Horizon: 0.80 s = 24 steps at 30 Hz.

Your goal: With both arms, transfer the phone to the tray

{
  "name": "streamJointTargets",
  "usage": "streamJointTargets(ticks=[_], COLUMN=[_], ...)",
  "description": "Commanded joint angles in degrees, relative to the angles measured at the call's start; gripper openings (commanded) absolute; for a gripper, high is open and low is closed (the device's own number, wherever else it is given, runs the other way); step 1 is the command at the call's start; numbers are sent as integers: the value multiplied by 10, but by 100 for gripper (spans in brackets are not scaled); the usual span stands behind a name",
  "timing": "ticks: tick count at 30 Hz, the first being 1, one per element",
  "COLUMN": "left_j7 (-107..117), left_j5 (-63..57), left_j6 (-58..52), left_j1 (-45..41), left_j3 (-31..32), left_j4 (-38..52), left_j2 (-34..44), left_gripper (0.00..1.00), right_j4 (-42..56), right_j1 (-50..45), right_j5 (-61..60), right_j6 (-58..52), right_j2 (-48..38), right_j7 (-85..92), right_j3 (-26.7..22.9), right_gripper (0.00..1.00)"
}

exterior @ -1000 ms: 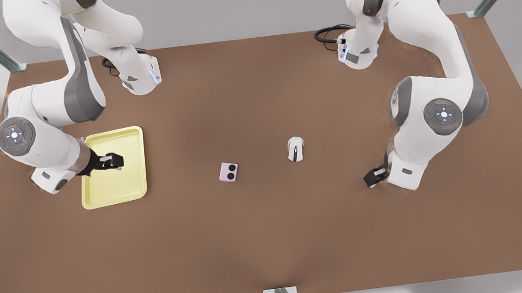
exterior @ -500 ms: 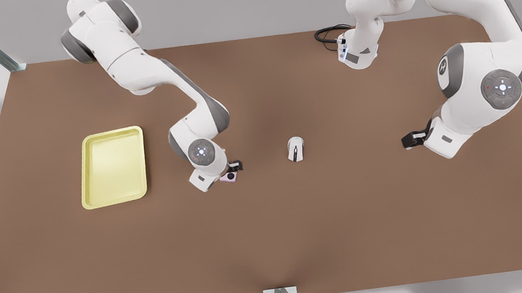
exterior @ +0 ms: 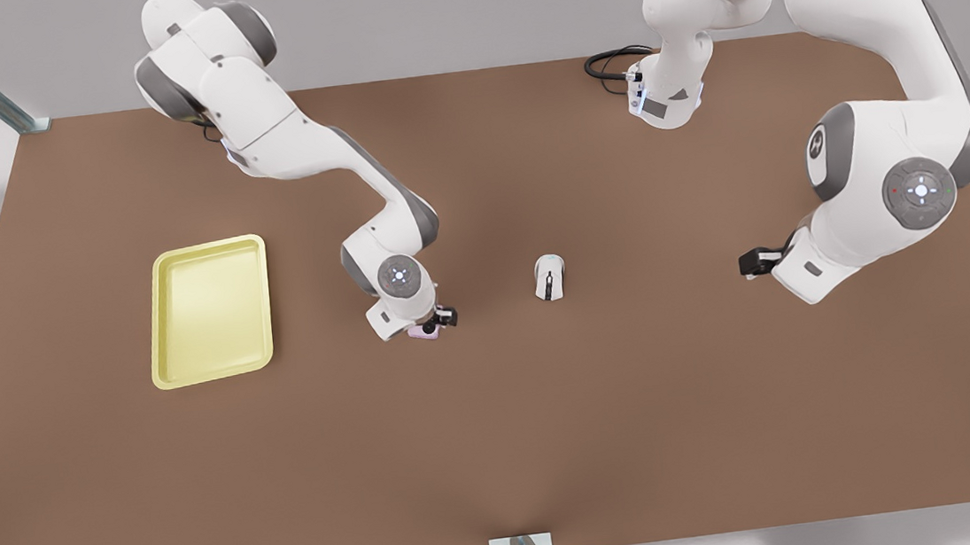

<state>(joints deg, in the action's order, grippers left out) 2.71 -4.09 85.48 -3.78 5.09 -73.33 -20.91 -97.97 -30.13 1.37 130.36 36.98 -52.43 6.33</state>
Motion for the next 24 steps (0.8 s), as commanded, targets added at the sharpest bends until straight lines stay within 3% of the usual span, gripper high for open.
streamJointTargets(ticks=[1, 24], left_j7=[-70, -64], left_j5=[0, 0], left_j6=[-1, 7], left_j1=[0, 0], left_j3=[0, 2], left_j4=[0, 0], left_j2=[0, -12], left_gripper=[100, 100], right_j4=[-1, -56], right_j1=[0, -6], right_j5=[-1, 8], right_j6=[39, 71], right_j2=[3, 8], right_j7=[-145, -58], right_j3=[0, 2], right_gripper=[100, 100])
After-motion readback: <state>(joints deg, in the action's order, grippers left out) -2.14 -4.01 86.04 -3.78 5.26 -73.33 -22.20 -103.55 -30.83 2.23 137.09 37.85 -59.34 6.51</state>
